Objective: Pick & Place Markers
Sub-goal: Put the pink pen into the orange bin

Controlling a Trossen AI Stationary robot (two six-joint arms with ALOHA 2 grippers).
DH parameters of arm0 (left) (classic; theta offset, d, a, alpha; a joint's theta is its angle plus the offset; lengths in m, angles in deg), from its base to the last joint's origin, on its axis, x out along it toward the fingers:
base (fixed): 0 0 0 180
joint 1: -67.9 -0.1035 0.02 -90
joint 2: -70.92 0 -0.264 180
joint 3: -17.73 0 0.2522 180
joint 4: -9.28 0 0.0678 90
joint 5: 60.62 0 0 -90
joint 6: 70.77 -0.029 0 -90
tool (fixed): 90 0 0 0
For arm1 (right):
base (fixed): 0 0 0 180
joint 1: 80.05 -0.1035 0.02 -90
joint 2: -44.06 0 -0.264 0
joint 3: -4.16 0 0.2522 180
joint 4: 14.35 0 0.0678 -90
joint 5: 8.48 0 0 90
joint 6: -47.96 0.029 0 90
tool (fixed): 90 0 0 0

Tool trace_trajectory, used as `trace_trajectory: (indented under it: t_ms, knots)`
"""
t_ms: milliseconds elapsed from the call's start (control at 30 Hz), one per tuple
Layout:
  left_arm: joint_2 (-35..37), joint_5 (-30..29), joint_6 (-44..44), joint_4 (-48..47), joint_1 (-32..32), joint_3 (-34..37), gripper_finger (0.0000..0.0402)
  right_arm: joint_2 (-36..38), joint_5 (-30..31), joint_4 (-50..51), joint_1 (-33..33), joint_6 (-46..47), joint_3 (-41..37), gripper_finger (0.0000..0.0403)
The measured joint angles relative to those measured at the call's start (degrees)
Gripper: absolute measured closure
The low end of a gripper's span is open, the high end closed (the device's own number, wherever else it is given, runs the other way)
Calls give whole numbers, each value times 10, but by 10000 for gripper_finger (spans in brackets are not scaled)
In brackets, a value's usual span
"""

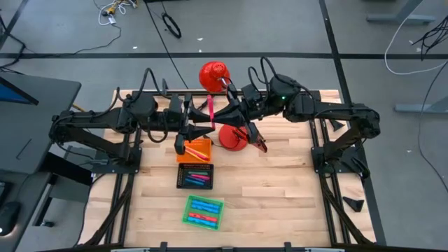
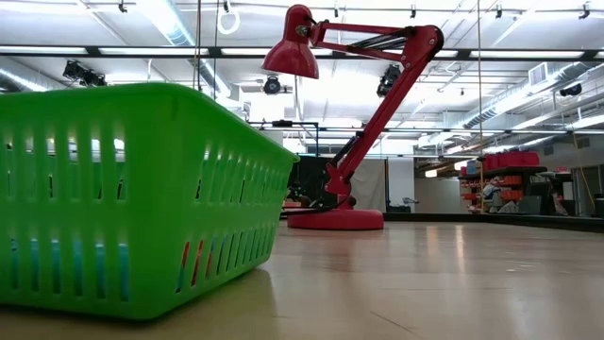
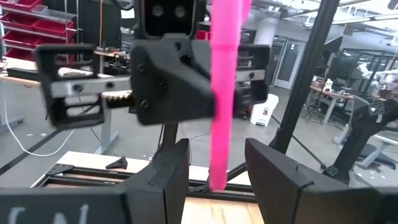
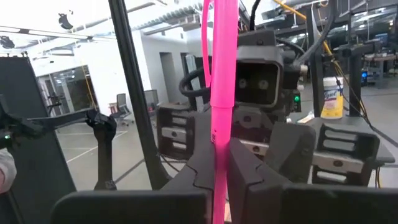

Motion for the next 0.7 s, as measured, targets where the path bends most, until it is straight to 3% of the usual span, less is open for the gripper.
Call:
trace_trajectory:
  t_ms: [233,567,700]
  knots:
    - [0,1,4,0,0,0,250,-16,0,-21,0,4,0,393]
    - [0,26,15,-3,0,0,362,-17,0,-24,-3,8,0,393]
    - [0,29,15,-3,-1,0,367,-17,0,-23,-10,4,0,391]
